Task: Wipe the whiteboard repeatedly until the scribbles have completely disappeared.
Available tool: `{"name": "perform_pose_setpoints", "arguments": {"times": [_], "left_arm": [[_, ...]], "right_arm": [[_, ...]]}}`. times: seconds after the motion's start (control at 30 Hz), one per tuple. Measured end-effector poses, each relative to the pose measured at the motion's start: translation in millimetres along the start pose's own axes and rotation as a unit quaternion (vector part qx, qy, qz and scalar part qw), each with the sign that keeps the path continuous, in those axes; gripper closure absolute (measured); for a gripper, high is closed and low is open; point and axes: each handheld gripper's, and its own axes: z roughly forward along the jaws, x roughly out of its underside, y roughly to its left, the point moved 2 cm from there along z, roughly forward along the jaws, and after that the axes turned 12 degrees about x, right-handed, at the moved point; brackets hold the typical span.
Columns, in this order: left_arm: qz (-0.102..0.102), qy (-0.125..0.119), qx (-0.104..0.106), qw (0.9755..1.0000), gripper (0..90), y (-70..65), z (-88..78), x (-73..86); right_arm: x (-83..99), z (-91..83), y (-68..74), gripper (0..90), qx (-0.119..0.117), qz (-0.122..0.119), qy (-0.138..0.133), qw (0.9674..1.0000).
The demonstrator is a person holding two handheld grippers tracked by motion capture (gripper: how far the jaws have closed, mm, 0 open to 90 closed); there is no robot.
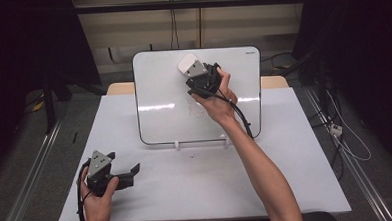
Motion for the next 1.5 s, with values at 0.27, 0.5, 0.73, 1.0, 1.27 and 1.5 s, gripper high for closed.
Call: {"name": "perform_pose_setpoints", "arguments": {"times": [0.27, 0.5, 0.73, 1.0, 1.27, 1.5], "left_arm": [[0.001, 0.002, 0.001, 1.0, 5.1, -1.2, 1.7, 0.1], [0.001, 0.002, 0.001, 1.0, 5.1, -1.4, 1.4, 0.0], [0.002, 0.002, 0.001, 1.0, 5.1, -1.6, 1.4, 0.3], [0.005, 0.005, 0.001, 1.0, 5.1, -2.3, 1.1, 0.7], [0.003, 0.001, -0.002, 1.0, 5.1, -1.3, -0.9, 1.0], [0.002, 0.003, -0.004, 1.0, 5.1, -0.7, -1.2, 1.5]], "right_arm": [[0.9, -6.6, 25.9, 31.6, -0.014, -0.013, -0.012, 0.9997], [2.0, -18.0, 67.5, 31.6, -0.041, -0.053, -0.032, 0.9973], [9.0, -29.6, 96.4, 31.6, -0.055, -0.084, -0.045, 0.994], [8.0, -25.5, 84.8, 31.6, -0.061, -0.087, -0.036, 0.9937], [11.9, -15.3, 40.9, 31.6, -0.034, -0.043, -0.019, 0.9983], [21.7, -6.9, -5.5, 31.6, -0.009, -0.006, 0.0, 0.9999]]}}
